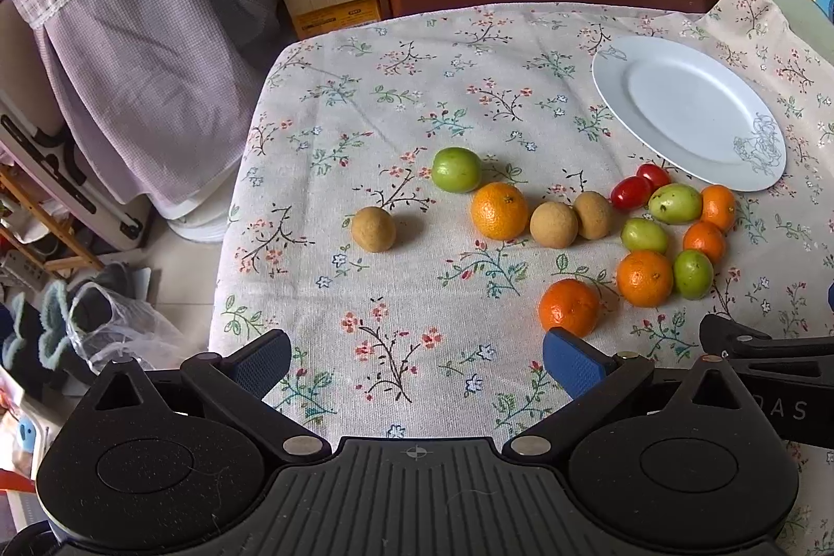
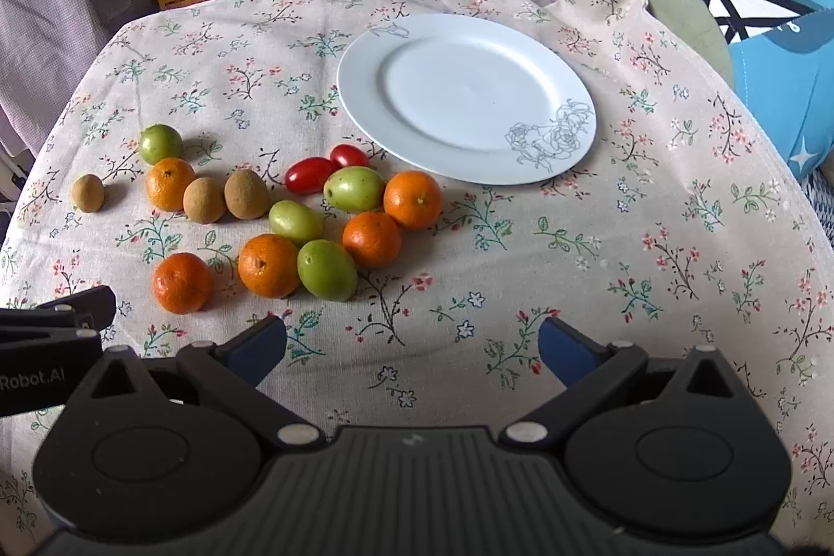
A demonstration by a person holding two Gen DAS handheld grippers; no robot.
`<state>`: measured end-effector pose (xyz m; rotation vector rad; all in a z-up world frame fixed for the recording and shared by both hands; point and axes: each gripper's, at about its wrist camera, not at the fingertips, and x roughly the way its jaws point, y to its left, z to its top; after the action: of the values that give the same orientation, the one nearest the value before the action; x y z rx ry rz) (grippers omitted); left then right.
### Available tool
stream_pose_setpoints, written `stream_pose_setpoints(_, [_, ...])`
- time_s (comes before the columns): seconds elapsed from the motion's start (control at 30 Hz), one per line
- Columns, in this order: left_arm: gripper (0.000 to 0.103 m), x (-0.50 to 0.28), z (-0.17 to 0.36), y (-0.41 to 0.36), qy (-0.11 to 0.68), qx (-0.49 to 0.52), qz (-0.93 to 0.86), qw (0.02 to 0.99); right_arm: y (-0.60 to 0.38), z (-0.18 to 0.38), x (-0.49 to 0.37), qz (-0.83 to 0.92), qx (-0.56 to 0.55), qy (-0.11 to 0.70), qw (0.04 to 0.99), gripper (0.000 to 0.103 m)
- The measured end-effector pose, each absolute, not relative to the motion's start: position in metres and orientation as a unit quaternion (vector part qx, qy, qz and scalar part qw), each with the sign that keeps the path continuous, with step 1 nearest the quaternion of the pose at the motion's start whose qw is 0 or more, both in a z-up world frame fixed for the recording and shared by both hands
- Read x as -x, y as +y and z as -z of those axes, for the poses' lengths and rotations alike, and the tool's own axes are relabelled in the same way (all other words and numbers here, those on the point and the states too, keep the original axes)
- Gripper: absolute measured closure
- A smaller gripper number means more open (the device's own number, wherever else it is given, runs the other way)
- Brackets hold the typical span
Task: Organize fruits
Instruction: 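Move both tools toward the fruit cluster beside the white plate, then grasp a mandarin with the left tool while the right tool grasps another mandarin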
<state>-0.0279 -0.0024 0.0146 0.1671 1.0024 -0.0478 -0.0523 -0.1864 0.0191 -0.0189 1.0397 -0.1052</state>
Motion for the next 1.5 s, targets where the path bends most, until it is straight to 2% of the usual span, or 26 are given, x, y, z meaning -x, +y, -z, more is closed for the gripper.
stream_pose_setpoints(0.6, [0.0,0.032,-0.014,-0.005,0.474,-0.084,0.046,0.875,-0.192,-0.016,0.053,0.051,-0.009,0.496,0.867,0.001])
stream_pose_setpoints(1.1, [0.001,0.034,-0.008,-0.002,0.459,-0.089,0.071,0.881,-0.227,-0.018,0.076,-0.045,-0.043,0.454,0.889,0.002])
stream_pose_setpoints(1.27, [0.001,0.037,-0.007,-0.003,0.446,-0.09,0.102,0.885,-0.25,-0.017,0.072,-0.062,-0.072,0.454,0.886,0.008])
stream_pose_setpoints(1.33, [0.002,0.039,-0.008,-0.002,0.439,-0.082,0.117,0.887,-0.256,-0.017,0.068,-0.059,-0.076,0.453,0.886,0.015])
stream_pose_setpoints(1.5, [0.013,0.04,-0.008,-0.011,0.418,-0.082,0.148,0.892,-0.262,-0.013,0.052,-0.054,-0.075,0.448,0.889,0.026])
